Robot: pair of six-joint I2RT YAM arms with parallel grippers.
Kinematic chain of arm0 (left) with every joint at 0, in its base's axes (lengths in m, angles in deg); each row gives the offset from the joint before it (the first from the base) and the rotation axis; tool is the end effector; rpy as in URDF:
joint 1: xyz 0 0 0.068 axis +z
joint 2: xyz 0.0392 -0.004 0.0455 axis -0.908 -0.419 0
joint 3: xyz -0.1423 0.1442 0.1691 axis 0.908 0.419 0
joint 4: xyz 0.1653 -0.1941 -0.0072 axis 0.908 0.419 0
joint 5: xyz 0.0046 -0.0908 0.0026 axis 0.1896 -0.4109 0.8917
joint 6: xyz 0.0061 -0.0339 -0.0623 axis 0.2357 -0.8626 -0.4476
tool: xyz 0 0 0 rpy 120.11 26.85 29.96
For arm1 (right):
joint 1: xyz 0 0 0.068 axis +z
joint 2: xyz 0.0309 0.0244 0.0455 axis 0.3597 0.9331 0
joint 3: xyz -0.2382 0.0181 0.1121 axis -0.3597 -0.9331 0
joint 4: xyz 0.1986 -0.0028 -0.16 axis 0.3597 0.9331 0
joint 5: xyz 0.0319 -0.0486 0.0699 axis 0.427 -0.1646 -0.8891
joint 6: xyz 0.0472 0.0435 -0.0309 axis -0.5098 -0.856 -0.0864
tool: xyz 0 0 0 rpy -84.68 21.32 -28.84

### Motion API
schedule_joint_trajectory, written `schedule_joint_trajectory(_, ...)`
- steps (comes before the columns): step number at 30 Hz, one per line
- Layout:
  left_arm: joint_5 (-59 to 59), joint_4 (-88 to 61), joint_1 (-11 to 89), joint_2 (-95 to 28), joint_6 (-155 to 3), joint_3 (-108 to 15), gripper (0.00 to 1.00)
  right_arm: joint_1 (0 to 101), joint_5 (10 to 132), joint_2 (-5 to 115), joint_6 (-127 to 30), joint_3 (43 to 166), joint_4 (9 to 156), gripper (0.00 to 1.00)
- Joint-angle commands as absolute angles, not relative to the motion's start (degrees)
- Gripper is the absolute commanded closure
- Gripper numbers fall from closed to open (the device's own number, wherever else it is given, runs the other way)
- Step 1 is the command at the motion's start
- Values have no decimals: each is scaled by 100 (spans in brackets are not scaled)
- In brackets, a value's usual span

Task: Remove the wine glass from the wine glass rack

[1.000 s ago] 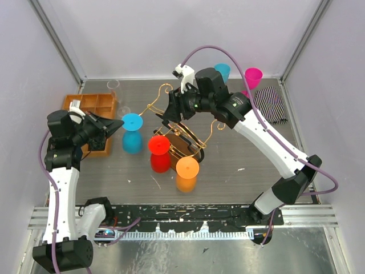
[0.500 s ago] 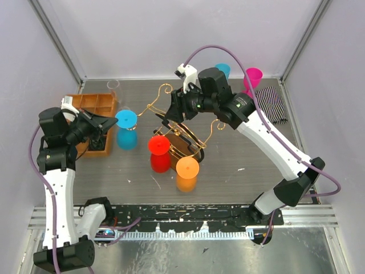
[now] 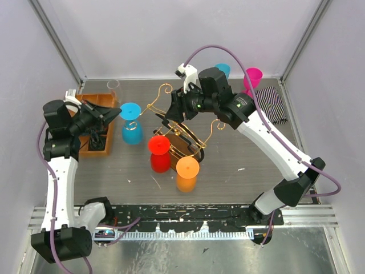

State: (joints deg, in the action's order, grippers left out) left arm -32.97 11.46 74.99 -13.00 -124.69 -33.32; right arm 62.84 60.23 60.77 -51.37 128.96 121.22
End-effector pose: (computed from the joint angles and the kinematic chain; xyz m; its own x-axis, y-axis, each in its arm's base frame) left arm 0.2207 -0.0014 0.3631 -0.5795 -0.7633 -0.2857 -0.0254 0.3673 -0.9298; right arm 0.2414 0.2410 0.4251 -0.4613 -0.2006 -0.8643 -0.7817 0.5527 0.2889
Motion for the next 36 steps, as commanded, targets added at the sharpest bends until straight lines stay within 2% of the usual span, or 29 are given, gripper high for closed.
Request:
schedule_joint_trajectory(1,-3630,576,7323,-1269,-12673,-3302,100,6263,6045,5880,-5122,12960,12008,42)
schedule_joint_trajectory(20,-4100,-394,6674,-634,-13915,-2660,100,6265,6068,5767,-5337,12991,11973,42)
schedule_joint_trajectory(36,-4333,-922,6657,-1342,-14423,-3995,100,5508,5466,5660,-7212,13212,11964,42)
